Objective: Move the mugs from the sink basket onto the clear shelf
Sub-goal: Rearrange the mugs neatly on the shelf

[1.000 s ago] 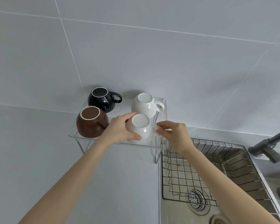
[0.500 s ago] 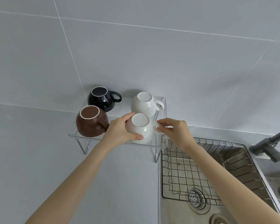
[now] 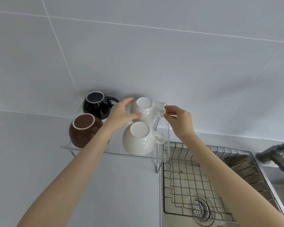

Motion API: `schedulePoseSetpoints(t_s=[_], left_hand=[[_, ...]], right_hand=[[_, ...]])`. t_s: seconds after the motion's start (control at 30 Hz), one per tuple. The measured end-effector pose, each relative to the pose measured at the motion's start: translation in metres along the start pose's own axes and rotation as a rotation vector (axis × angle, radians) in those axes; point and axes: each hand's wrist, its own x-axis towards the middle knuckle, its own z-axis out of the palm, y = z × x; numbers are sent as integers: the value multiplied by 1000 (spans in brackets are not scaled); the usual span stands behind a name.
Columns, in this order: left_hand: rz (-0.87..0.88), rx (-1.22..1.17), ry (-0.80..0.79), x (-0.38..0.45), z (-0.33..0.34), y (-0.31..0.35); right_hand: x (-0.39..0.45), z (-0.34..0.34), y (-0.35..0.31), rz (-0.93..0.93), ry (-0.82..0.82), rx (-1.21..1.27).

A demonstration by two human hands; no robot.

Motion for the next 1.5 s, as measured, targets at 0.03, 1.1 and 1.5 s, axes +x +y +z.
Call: schedulePoseSetpoints(t_s=[0.03, 1.1, 1.5], left_hand=[[-10, 13, -6, 7, 2, -1], [59, -83, -30, 26, 10, -14], [141, 69, 61, -3, -43, 10]], right_hand=[[4, 4, 2, -3, -1, -15], [31, 11, 12, -12, -49, -66], [5, 6, -52, -90, -166, 51]])
